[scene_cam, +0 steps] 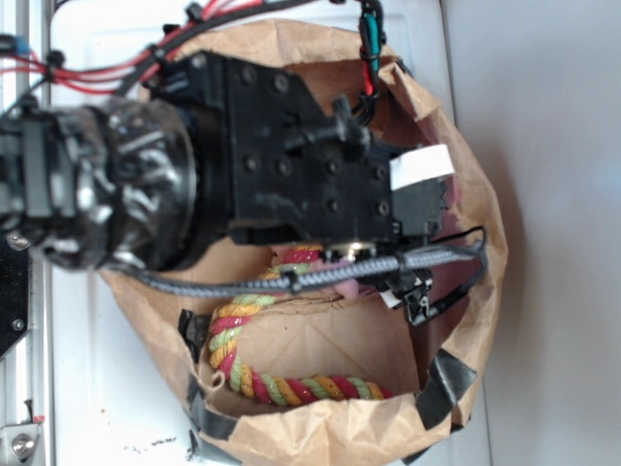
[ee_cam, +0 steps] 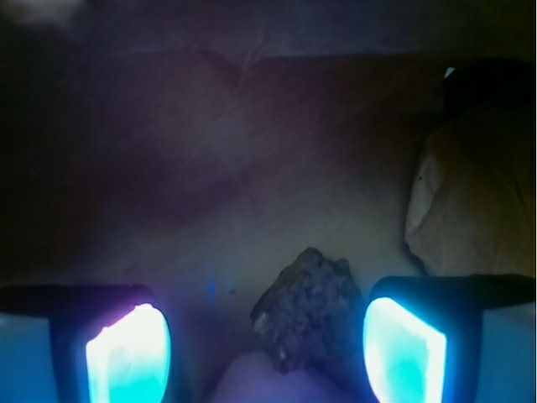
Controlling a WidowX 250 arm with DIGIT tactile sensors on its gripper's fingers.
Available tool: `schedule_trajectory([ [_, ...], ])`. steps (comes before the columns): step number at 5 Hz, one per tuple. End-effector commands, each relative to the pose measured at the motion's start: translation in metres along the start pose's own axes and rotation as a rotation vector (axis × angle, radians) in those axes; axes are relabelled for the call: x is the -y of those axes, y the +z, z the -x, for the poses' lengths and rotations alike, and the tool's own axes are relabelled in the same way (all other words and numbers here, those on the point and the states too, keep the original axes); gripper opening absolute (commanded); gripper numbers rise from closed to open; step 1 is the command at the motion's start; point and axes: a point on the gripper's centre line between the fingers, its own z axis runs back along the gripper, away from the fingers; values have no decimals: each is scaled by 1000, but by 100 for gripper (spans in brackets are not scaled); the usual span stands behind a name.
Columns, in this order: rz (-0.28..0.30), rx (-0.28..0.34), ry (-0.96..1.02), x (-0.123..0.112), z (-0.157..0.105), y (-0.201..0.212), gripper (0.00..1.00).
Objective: Grab the rock.
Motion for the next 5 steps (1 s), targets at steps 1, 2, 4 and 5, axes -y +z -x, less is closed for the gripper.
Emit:
schedule_trajectory([
  [1, -11, 85, -18, 2, -7, 2, 100],
  [2, -42, 106, -24, -3, -2, -7, 100],
  [4, -72, 130, -28, -4, 4, -19, 100],
  [5, -74, 116, -34, -4, 13, -21, 11],
])
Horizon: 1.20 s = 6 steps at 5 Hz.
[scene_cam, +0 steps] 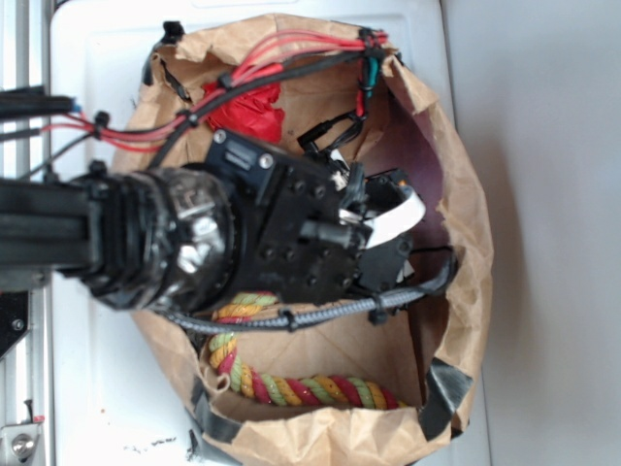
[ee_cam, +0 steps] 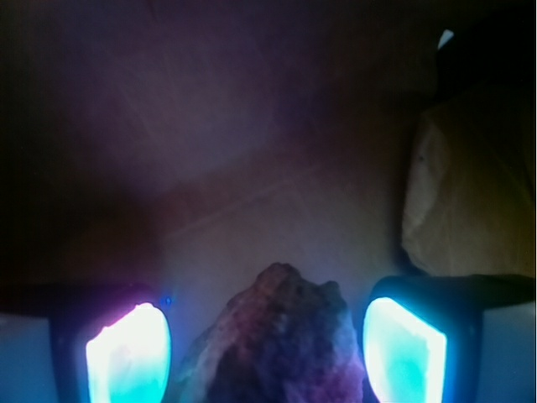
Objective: Grab the rock.
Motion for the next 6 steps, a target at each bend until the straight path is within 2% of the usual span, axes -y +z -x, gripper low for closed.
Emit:
schedule_trajectory([
  [1, 37, 41, -17, 11, 0, 12, 0],
  [2, 51, 45, -5, 10, -4, 17, 0],
  [3, 87, 44, 21, 11, -11, 38, 0],
  [5, 222, -86, 18, 5, -29, 100, 0],
  [6, 256, -146, 7, -3, -39, 120, 0],
])
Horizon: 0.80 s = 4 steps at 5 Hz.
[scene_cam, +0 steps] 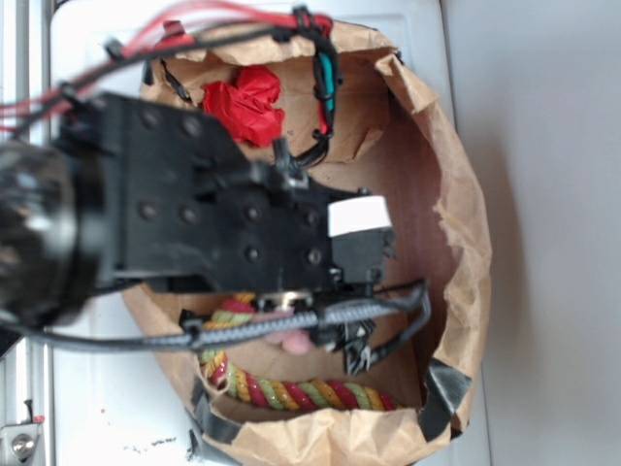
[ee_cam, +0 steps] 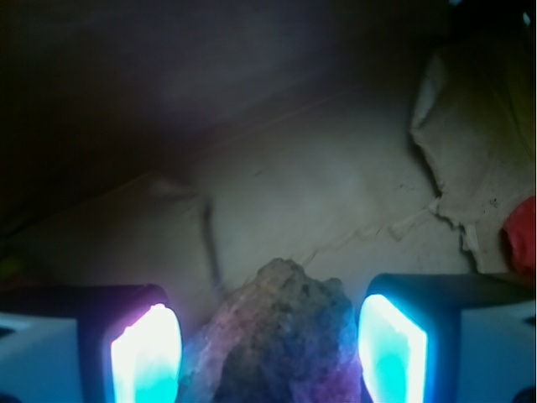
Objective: Grab the rock.
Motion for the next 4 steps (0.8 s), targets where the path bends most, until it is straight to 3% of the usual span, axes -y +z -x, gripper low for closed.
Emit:
schedule_trajectory([
  [1, 112, 33, 9, -6, -45, 71, 0],
  [4, 143, -1, -58, -11, -38, 103, 0],
])
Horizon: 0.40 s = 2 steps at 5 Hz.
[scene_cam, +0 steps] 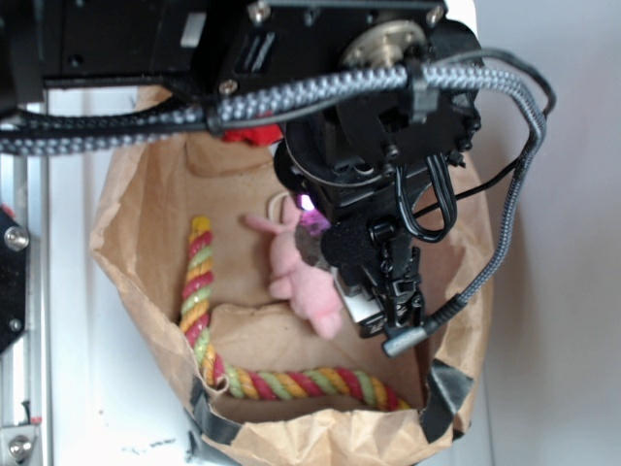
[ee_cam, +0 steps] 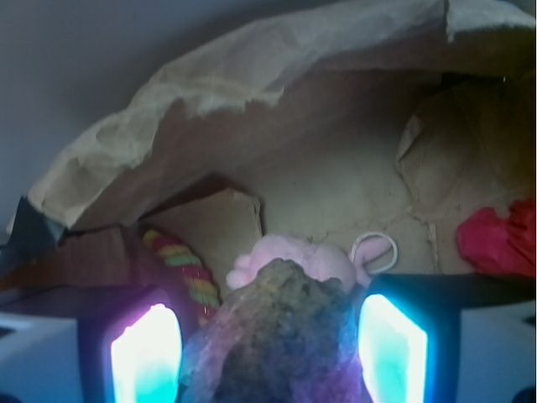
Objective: Grab the rock.
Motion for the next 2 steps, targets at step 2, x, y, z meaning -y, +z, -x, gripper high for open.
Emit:
schedule_trajectory([
  [2, 3, 115, -86, 2, 1, 41, 0],
])
